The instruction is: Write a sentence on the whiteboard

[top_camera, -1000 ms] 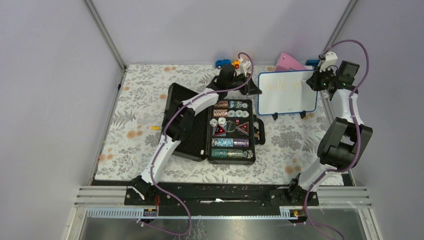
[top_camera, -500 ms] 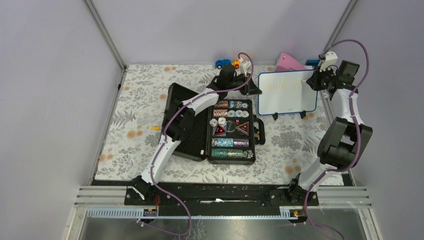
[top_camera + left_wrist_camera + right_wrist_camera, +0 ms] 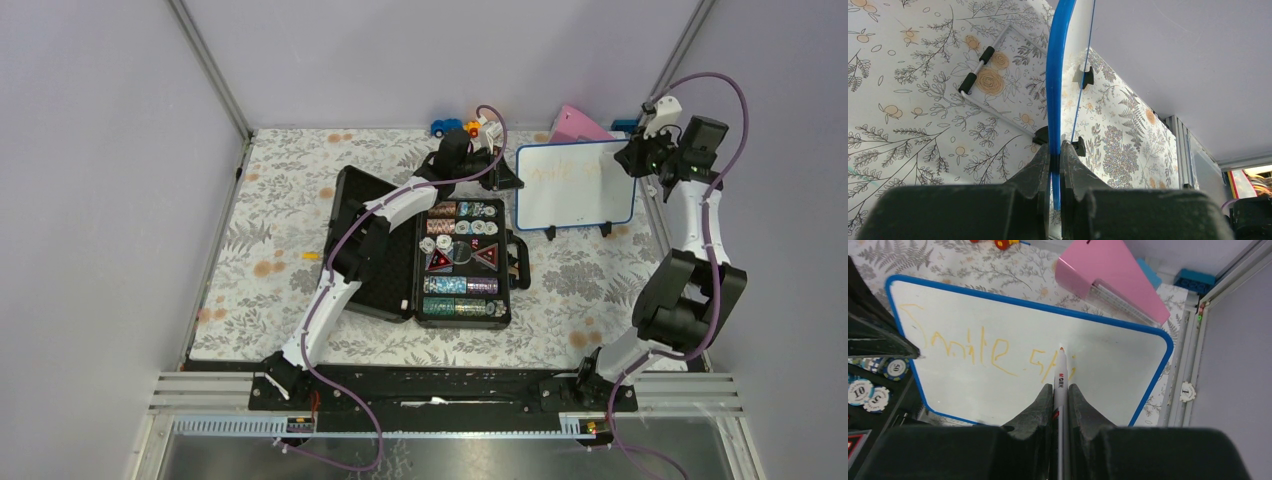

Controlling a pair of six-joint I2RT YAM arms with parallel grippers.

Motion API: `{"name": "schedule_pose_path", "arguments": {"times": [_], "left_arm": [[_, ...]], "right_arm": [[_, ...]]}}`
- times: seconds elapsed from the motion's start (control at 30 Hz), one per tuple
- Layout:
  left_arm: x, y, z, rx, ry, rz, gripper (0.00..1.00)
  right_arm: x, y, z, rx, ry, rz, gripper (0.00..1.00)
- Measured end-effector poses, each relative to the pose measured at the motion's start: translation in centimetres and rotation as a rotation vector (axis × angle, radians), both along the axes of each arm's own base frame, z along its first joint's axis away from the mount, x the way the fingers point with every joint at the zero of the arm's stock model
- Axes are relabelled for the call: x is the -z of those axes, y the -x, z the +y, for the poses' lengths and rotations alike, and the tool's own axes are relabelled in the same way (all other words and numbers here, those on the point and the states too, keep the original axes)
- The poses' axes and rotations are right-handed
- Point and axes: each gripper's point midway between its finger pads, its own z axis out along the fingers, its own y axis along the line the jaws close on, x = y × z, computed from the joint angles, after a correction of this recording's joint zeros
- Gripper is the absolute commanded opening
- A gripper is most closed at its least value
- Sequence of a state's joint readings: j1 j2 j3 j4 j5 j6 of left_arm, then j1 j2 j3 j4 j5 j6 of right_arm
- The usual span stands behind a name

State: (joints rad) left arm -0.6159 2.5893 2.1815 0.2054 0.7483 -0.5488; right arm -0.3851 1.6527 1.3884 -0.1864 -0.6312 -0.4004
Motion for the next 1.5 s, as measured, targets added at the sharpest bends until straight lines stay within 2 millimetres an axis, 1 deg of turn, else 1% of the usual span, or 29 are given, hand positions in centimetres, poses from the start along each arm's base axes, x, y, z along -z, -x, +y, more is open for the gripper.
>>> {"name": "schedule_pose_path", "arguments": {"times": [0.1, 0.13, 0.2, 0.4, 0.53, 0.9, 1.27, 1.5], "left_arm": [[0.0, 0.0, 0.0, 0.000, 0.000, -0.001, 0.00], [0.0, 0.0, 0.0, 0.000, 0.000, -0.001, 0.00], [0.0, 0.0, 0.0, 0.000, 0.000, -0.001, 0.00], [0.0, 0.0, 0.0, 0.000, 0.000, -0.001, 0.00], [0.0, 0.0, 0.0, 0.000, 0.000, -0.001, 0.00], [0.0, 0.0, 0.0, 0.000, 0.000, -0.001, 0.00], [0.0, 0.0, 0.0, 0.000, 0.000, -0.001, 0.00], [0.0, 0.0, 0.0, 0.000, 0.000, 0.000, 0.00]], "right_arm": [[-1.7, 0.5, 0.3, -0.006, 0.009, -0.032, 0.00], [-2.0, 0.6, 0.2, -0.003, 0.012, -0.039, 0.00], [-2.0, 0.7, 0.0, 0.000, 0.017, -0.041, 0.00], [-0.8, 0.7, -1.3, 0.027, 0.025, -0.012, 0.00], [-0.1, 0.7, -1.8, 0.034, 0.029, 0.001, 0.00], [2.2, 0.7, -2.1, 0.032, 0.029, 0.045, 0.00], [3.1, 0.6, -2.3, 0.038, 0.034, 0.061, 0.00], [4.1, 0.4, -2.5, 0.041, 0.029, 0.083, 0.00]]}}
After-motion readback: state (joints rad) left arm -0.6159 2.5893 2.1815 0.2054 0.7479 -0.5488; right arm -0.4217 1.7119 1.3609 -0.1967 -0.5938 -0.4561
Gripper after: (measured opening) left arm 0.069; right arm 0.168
